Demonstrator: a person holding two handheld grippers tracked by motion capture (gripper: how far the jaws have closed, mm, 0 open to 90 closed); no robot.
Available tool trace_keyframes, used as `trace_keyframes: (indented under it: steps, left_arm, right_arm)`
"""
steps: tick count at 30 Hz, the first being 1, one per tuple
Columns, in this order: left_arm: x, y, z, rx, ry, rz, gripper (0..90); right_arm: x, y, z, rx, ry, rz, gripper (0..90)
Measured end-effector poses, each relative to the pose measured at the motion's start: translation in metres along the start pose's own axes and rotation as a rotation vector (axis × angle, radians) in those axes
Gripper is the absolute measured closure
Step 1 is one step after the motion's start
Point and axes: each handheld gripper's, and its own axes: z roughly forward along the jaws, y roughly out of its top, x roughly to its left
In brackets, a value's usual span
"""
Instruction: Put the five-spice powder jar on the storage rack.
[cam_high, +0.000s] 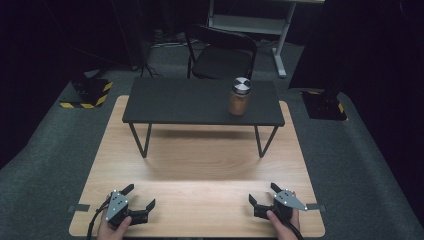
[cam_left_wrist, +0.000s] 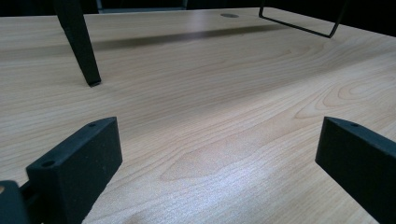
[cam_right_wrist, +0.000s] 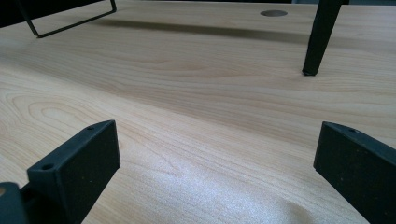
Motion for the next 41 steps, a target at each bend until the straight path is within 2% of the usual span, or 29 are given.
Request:
trace_keyframes:
  steps: [11, 20, 30, 41]
  left_arm:
    - [0.0016, 0.0002, -0.0001, 0.001, -0.013, 0.01, 0.7]
    - [0.0019, -0.0011, -0.0011, -0.004, -0.02, 0.013, 0.7]
    - [-0.0008, 0.0, -0.0007, 0.002, -0.008, 0.018, 0.7]
    - [-0.0006, 0.0007, -0.0009, 0.007, -0.012, 0.017, 0.7]
  right_arm:
    - [-0.0021, -0.0009, -0.0002, -0.005, 0.015, -0.007, 0.3]
    - [0.0003, 0.0005, -0.0001, 0.004, 0.006, -0.016, 0.3]
    - [-0.0008, -0.0015, -0.0011, -0.006, 0.017, -0.025, 0.3]
    - [-0.0004, -0.0009, -0.0011, -0.002, 0.018, -0.028, 0.3]
